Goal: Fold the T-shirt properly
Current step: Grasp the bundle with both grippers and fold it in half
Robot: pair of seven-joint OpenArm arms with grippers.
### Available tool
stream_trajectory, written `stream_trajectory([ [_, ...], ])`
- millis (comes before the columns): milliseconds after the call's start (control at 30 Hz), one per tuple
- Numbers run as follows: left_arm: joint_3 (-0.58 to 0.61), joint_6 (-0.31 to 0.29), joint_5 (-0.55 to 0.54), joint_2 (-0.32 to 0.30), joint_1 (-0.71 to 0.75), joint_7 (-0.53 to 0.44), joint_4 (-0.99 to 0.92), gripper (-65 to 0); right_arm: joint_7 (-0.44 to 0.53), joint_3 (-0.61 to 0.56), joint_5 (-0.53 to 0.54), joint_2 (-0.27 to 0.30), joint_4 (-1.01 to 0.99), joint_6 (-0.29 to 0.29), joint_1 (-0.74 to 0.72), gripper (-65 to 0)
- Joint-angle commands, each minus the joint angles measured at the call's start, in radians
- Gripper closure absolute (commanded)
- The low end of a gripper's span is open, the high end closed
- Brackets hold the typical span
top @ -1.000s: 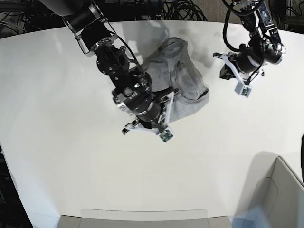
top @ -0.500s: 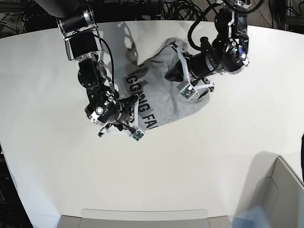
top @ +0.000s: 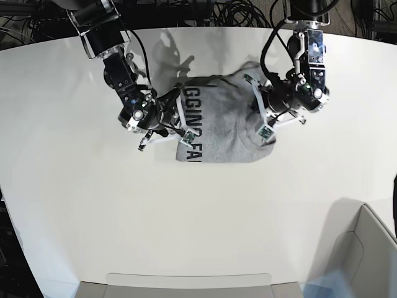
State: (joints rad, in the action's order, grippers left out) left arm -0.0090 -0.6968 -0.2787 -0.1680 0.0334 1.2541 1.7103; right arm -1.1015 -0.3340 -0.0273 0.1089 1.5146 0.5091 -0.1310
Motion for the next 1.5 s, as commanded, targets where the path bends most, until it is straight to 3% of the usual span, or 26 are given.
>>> stream_trajectory([
  [0,-0.018,-0.001,0.008,-0.006,-0.023,-0.009,-0.003,0.0,0.013,-0.015,0.020,-0.004,0.034,0.012,-0.006,0.0],
  [233,-0.024,-0.001,0.028,0.003,-0.198,-0.017,-0.123,0.0,0.013,-0.201,0.020,-0.018,0.086,0.012,0.060,0.0],
  [300,-0.024,-0.001,0.029,0.032,-0.240,-0.017,-0.143,0.0,0.014,-0.230,0.020,-0.042,0.086,0.010,0.066,0.0],
  [467,-0.022,-0.001,0.032,0.100,-0.332,-0.017,-0.234,0.0,0.014,-0.236,0.020,-0.082,0.100,0.010,0.081,0.0],
  [600,-0.024,-0.001,0.032,0.121,-0.347,-0.018,-0.246,0.0,0.014,-0.230,0.020,-0.071,0.202,0.013,0.112,0.0],
  [800,-0.032,-0.001,0.032,0.114,-0.349,-0.018,-0.211,0.0,0.013,-0.107,0.022,0.041,0.418,0.010,0.184,0.0],
  [933,-0.032,-0.001,0.032,0.114,-0.329,-0.015,-0.089,0.0,0.014,0.074,0.027,0.044,0.449,0.012,0.193,0.0],
  [1233,-0.022,-0.001,0.032,0.118,-0.099,-0.006,0.079,0.0,0.016,0.252,0.025,-0.030,0.314,0.010,0.121,0.0],
  [1467,-0.022,-0.001,0.034,0.112,0.049,-0.011,0.176,0.0,0.016,0.253,0.025,-0.105,0.139,0.012,0.052,0.0],
])
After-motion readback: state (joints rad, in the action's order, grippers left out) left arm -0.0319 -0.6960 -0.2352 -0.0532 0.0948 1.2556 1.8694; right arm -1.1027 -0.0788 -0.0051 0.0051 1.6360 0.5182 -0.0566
